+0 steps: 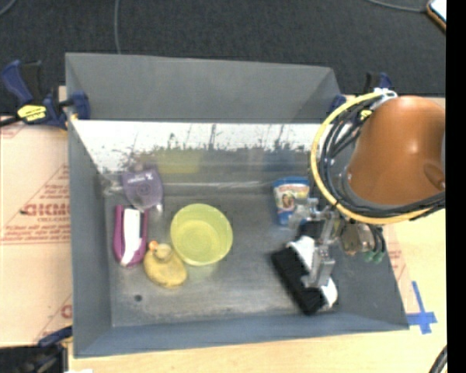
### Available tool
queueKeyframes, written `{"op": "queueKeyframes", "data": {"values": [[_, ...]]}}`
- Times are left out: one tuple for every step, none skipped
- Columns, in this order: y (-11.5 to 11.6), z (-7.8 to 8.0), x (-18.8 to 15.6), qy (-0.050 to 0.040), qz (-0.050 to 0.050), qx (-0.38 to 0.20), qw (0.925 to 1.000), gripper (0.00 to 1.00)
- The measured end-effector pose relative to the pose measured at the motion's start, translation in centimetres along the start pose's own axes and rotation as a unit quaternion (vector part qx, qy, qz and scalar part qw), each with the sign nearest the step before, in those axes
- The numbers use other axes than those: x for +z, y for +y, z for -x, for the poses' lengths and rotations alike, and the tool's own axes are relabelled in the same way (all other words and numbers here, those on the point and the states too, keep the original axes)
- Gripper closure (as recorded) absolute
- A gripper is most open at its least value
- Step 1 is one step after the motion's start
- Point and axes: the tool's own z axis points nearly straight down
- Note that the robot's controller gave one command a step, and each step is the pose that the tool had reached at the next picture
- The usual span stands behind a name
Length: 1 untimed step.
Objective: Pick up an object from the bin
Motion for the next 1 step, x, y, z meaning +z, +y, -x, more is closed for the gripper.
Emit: {"op": "queueKeyframes", "data": {"values": [[0.00,0.00,0.00,0.0000,0.000,0.000,1.0000,0.00]]}}
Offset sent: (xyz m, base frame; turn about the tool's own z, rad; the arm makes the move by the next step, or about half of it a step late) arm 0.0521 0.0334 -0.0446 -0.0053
